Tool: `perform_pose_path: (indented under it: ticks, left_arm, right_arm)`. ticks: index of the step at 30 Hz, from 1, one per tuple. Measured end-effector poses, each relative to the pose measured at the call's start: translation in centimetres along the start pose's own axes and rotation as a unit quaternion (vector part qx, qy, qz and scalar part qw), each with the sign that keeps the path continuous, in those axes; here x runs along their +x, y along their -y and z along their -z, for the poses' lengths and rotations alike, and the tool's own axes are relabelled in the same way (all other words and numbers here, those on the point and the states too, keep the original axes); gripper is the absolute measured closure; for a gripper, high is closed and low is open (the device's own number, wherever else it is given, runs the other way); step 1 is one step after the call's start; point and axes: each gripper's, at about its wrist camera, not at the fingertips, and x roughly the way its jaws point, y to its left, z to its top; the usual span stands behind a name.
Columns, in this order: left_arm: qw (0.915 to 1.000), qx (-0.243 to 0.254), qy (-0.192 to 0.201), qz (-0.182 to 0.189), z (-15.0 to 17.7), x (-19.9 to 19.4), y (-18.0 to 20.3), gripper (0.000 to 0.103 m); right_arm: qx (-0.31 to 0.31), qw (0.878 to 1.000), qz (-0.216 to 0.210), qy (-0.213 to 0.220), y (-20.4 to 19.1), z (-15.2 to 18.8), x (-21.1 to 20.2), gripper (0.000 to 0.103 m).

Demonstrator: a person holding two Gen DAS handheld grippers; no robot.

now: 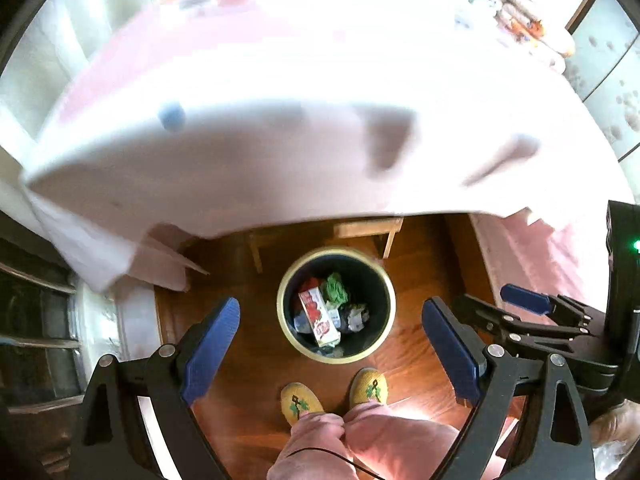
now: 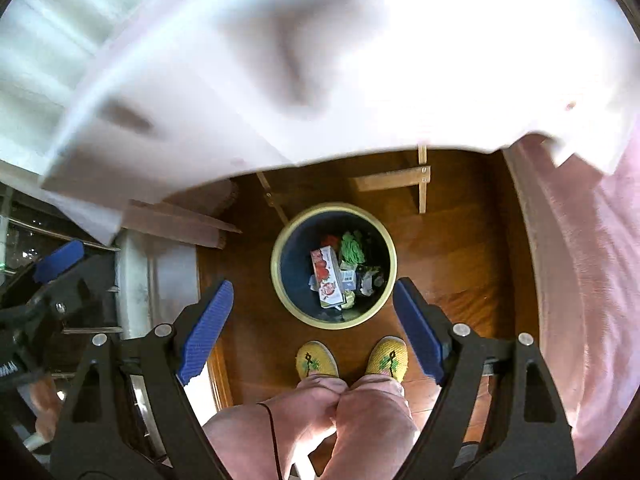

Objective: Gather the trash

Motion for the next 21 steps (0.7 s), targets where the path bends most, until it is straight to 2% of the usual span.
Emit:
perform_pose_path:
  ticks: [9,13,21]
  left_arm:
    - [0.9992,-0.007,0.040,0.005,-3.9,-11.0,0.0,0.009]
    - [0.9978,0.008,0.066,0.004,-5.3,-16.0,0.7,0.009]
    - [0.9942,0.017,0.105,-0.016,-6.9,-22.5,2.5,0.009]
  right_arm:
    - [-0.028,0.999,0.010,0.040,-4.0,-2.0,-10.0,0.023]
    - [-0.041,0.997,0.004,0.063,-5.7,-3.0,-14.5,0.023]
    - [-0.059,0.992,0.004,0.111,-7.8,-4.7,-22.1,0.023]
